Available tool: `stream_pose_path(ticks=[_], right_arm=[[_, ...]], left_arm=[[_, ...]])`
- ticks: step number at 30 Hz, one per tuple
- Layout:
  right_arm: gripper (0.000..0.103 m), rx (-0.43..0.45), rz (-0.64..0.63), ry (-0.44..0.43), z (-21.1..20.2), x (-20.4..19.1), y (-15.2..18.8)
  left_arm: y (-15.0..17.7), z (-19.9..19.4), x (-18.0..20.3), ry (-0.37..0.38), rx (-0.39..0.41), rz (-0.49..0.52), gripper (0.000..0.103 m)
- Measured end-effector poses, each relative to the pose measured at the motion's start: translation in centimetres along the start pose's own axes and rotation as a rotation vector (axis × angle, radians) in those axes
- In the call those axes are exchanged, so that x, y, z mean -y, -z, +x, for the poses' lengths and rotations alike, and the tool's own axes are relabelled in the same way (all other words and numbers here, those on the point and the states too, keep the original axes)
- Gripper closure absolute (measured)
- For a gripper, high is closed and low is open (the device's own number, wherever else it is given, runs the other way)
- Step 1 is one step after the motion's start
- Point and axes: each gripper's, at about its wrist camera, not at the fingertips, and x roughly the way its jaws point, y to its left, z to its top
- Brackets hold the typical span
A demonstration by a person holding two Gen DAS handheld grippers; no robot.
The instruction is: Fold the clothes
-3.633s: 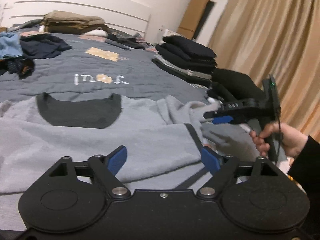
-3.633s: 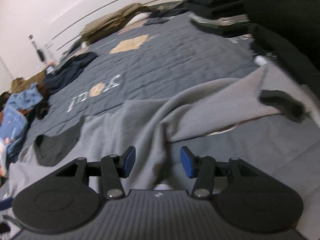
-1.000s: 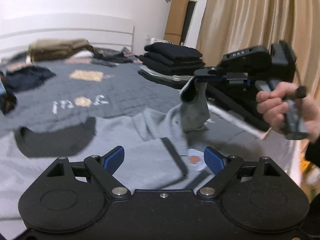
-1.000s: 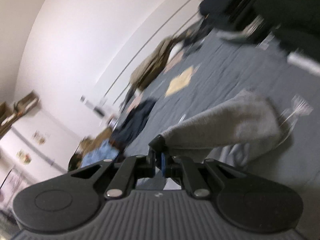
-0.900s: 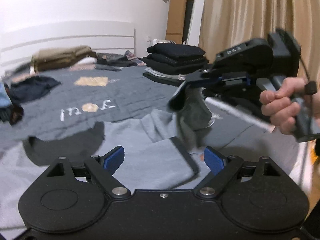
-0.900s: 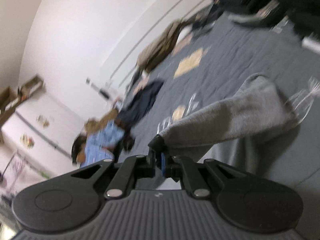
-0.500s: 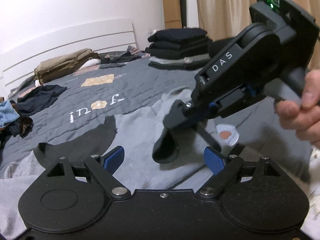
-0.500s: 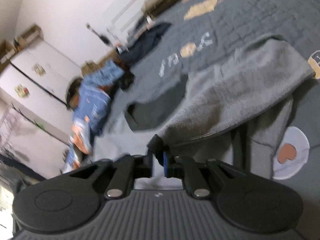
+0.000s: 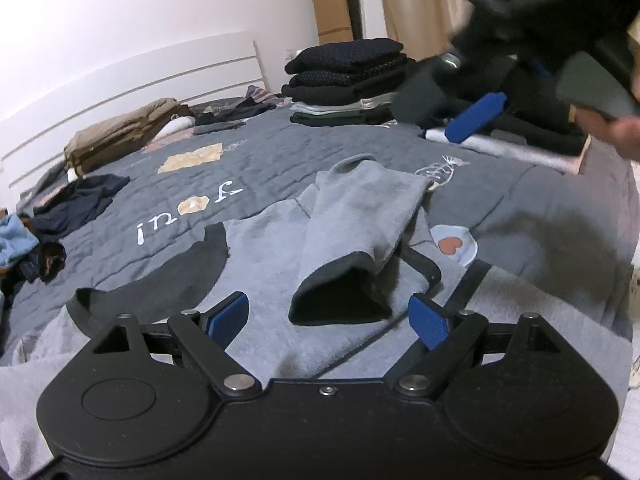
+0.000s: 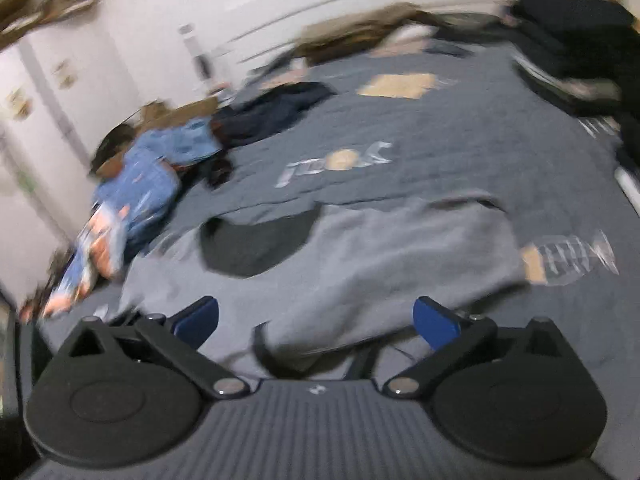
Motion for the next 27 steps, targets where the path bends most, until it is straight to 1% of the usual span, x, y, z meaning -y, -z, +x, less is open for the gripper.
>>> stream_pose_path(ticks=[3, 7, 9, 11, 12, 13, 15, 16, 17, 22, 27], right_arm=[[0.000, -0.008, 0.083, 0.044, 0.5, 1.7, 0.0], [0.000, -0.027, 0.132, 0.049, 1.1, 2.8, 0.3], [0.000, -0.037, 0.156, 0.052, 1.5, 3.3, 0.5], [0.000, -0.041, 0.173, 0.045, 1.7, 3.7, 0.6], [0.000, -0.040, 0.178, 0.037, 1.7, 3.8, 0.6], [0.000, -0.040, 0.179, 0.030, 1.8, 3.8, 0.6], [0.000, -0.032, 0.186, 0.034, 1.6, 4.2, 0.6], [0.000, -0.027, 0.193, 0.038, 1.5, 4.4, 0.5], [0.000, -0.025, 0.207, 0.035, 1.4, 4.7, 0.5], [0.000, -0.015, 0.284, 0.006, 1.0, 6.0, 0.2], [0.000, 0.008, 0.276, -0.004, 0.6, 6.0, -0.1]], left_arm=[[0.1, 0.0, 0.7, 0.004, 0.006, 0.029, 0.017], [0.0, 0.0, 1.6, 0.005, 0.029, 0.073, 0.018], [0.0, 0.0, 2.1, -0.003, 0.040, 0.103, 0.021], [0.1, -0.1, 2.4, -0.023, 0.057, 0.124, 0.033], [0.2, -0.1, 2.5, -0.038, 0.068, 0.127, 0.036], [0.2, 0.0, 2.5, -0.041, 0.065, 0.128, 0.043], [0.2, 0.1, 2.4, -0.041, 0.051, 0.127, 0.045], [0.2, 0.2, 2.5, -0.041, 0.048, 0.137, 0.050], [0.2, 0.4, 2.6, -0.047, 0.045, 0.145, 0.052], [0.0, 1.3, 3.2, -0.074, 0.024, 0.191, 0.052], [-0.6, 2.9, 4.1, -0.085, 0.000, 0.258, 0.052]])
